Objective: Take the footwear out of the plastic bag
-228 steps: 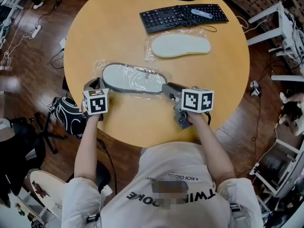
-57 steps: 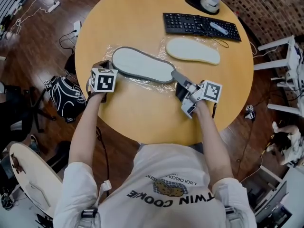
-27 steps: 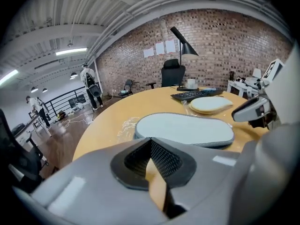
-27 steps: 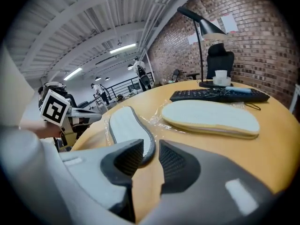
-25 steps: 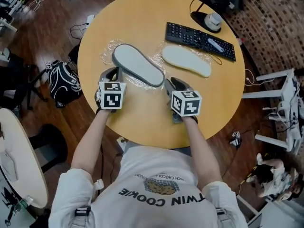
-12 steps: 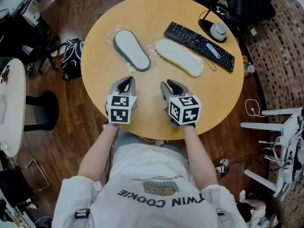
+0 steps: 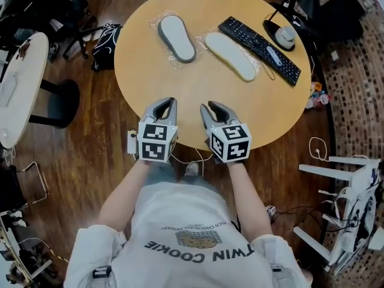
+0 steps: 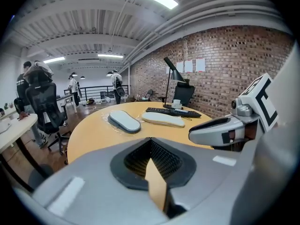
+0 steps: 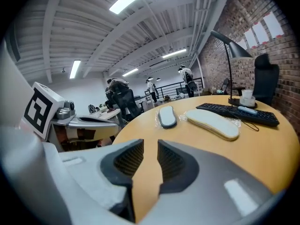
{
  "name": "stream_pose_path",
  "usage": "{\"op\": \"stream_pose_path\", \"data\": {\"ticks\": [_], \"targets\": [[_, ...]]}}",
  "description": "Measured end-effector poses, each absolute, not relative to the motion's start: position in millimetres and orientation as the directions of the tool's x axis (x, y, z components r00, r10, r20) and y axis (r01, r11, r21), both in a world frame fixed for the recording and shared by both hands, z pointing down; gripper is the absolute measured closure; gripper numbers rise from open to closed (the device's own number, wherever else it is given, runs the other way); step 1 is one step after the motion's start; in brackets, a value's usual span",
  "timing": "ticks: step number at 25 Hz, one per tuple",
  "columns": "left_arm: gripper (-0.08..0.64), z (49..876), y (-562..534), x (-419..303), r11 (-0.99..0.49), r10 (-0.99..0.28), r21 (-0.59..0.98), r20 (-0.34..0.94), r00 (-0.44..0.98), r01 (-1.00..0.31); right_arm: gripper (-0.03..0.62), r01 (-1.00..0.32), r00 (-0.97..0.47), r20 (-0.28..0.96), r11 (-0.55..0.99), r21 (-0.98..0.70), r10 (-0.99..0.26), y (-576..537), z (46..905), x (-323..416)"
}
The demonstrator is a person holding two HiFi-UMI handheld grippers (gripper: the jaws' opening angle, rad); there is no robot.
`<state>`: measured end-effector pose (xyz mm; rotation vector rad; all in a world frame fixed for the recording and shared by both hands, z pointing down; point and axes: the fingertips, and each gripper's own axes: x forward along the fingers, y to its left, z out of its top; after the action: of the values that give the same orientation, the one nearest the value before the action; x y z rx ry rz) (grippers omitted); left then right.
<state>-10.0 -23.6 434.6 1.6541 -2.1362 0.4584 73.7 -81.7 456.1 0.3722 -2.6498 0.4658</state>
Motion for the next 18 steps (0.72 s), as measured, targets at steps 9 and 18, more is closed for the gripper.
{"op": "stream_pose_path", "data": {"ticks": [9, 18], "targets": [[0.554, 426.8, 56.5, 30.0, 0.266, -0.847, 0.024, 0.483, -0.222, -0.964, 0.505, -0.284, -0.890, 0.432, 0.919, -0.273, -0.147, 12.1, 445.3, 92.0], [0.554, 426.9, 196.8, 82.9, 0.268, -0.861, 0.072, 0.464, -0.206, -0.961, 0.509, -0.259, -0.887, 0.439, 0.942, -0.212, -0.145, 158.2, 431.0, 132.5]]}}
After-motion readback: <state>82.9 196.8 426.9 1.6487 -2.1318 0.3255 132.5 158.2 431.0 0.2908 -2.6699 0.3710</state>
